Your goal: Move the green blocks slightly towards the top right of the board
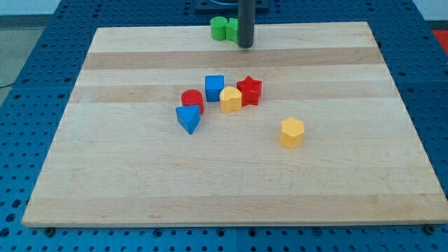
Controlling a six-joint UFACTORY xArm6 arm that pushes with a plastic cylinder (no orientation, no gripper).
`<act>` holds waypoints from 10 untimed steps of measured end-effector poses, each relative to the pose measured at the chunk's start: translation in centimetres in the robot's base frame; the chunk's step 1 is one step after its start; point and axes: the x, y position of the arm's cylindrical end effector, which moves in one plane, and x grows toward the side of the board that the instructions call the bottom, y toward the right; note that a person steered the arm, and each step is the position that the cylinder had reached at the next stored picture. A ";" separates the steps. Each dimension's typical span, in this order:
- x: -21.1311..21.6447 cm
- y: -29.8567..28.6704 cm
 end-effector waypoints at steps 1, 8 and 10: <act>0.4 -6.8; -7.3 -11.1; -7.4 -7.3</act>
